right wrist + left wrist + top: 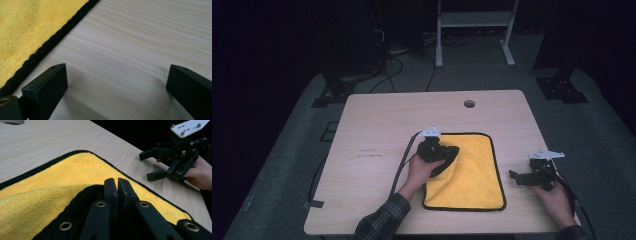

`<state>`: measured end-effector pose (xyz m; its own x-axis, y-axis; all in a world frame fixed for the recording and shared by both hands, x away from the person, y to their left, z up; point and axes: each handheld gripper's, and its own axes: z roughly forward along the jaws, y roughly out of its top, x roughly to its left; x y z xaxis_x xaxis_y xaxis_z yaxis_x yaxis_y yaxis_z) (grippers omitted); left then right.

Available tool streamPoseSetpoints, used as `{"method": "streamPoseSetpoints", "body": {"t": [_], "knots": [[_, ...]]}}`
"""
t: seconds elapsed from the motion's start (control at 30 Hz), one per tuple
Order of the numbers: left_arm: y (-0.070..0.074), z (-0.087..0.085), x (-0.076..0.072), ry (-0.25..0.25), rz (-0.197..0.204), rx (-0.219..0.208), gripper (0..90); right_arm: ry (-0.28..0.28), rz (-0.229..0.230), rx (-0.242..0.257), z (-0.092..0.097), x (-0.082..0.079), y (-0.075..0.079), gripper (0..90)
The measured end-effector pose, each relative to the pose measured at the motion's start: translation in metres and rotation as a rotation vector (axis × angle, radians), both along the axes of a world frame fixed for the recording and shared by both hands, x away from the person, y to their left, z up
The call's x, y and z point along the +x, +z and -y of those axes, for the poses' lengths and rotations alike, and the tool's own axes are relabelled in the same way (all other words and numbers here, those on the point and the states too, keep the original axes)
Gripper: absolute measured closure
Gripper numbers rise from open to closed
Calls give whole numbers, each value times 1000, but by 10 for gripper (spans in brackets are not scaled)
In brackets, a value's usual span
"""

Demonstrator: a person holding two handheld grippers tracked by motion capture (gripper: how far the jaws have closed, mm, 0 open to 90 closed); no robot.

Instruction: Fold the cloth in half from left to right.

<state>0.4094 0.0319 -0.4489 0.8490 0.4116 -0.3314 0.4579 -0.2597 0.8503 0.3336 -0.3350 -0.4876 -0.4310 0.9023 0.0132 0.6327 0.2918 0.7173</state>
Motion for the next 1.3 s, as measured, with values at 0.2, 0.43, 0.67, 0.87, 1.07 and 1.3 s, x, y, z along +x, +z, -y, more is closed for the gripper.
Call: {"method": "streamPoseSetpoints", "body": {"t": [0.2, 0.43, 0.67, 0.87, 1.07, 1.3], "knots": [[1, 17, 3, -22, -3, -7, 860, 0, 0, 0, 0, 0, 0, 28], [0, 37, 4, -54, -13, -8, 860, 0, 0, 0, 0, 0, 0, 28], [0, 58, 5, -87, -22, -15, 860, 0, 0, 0, 0, 0, 0, 28], [-4, 79, 7, -102, -25, 4, 860, 0, 0, 0, 0, 0, 0, 28], [-9, 96, 10, -109, -44, 20, 860, 0, 0, 0, 0, 0, 0, 28], [-21, 110, 13, -110, -61, 48, 860, 0, -1, 0, 0, 0, 0, 28]]}}
